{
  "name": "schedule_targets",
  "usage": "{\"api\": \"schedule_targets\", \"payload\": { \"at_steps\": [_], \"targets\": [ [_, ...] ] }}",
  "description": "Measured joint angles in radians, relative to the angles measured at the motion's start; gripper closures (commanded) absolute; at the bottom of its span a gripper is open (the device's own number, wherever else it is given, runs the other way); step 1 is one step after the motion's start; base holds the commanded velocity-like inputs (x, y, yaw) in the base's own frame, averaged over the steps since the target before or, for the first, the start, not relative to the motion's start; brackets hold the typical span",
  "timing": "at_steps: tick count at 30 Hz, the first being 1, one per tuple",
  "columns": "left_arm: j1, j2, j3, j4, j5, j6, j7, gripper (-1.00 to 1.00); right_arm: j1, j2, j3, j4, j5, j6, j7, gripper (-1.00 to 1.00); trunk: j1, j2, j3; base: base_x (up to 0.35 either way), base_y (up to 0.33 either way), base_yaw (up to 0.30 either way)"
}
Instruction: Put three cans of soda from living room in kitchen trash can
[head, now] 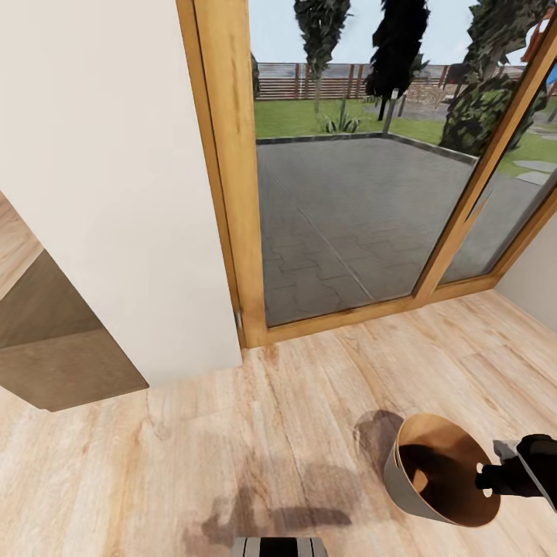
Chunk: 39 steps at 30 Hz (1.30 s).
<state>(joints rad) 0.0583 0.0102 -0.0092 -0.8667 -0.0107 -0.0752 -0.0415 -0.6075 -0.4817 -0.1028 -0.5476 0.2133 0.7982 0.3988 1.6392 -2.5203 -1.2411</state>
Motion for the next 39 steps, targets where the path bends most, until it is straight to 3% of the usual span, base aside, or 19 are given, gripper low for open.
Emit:
{"api": "schedule_targets", "payload": {
  "at_steps": [5,6,21,34,36,39],
  "targets": [
    [0.000,0.000,0.000,0.000,0.000,0.000,0.000,-1.00,0.000,0.000,0.001,0.000,0.000,-0.001,0.000,-1.00,0.000,0.000,0.000,0.000,0.000,0.000],
    [0.000,0.000,0.000,0.000,0.000,0.000,0.000,-1.00,0.000,0.000,0.001,0.000,0.000,-0.001,0.000,1.00,0.000,0.000,0.000,0.000,0.000,0.000],
    [0.000,0.000,0.000,0.000,0.000,0.000,0.002,-1.00,0.002,0.000,0.001,0.000,-0.008,-0.001,0.002,1.00,0.000,0.000,0.000,0.000,0.000,0.000],
    [0.000,-0.001,0.000,0.001,-0.001,0.001,-0.002,-1.00,0.002,0.003,0.002,0.000,-0.005,-0.001,0.003,1.00,-0.006,0.003,0.050,0.000,0.000,0.000],
    [-0.001,-0.001,0.000,0.003,-0.002,0.001,-0.002,-1.00,0.000,0.014,0.004,0.001,0.015,-0.005,-0.004,1.00,-0.007,0.003,0.058,0.000,0.000,0.000],
    [-0.001,-0.001,0.000,0.003,-0.002,0.002,-0.002,-1.00,0.003,0.016,0.003,0.001,0.006,-0.005,-0.003,1.00,-0.008,0.004,0.069,0.000,0.000,0.000]
  ]
}}
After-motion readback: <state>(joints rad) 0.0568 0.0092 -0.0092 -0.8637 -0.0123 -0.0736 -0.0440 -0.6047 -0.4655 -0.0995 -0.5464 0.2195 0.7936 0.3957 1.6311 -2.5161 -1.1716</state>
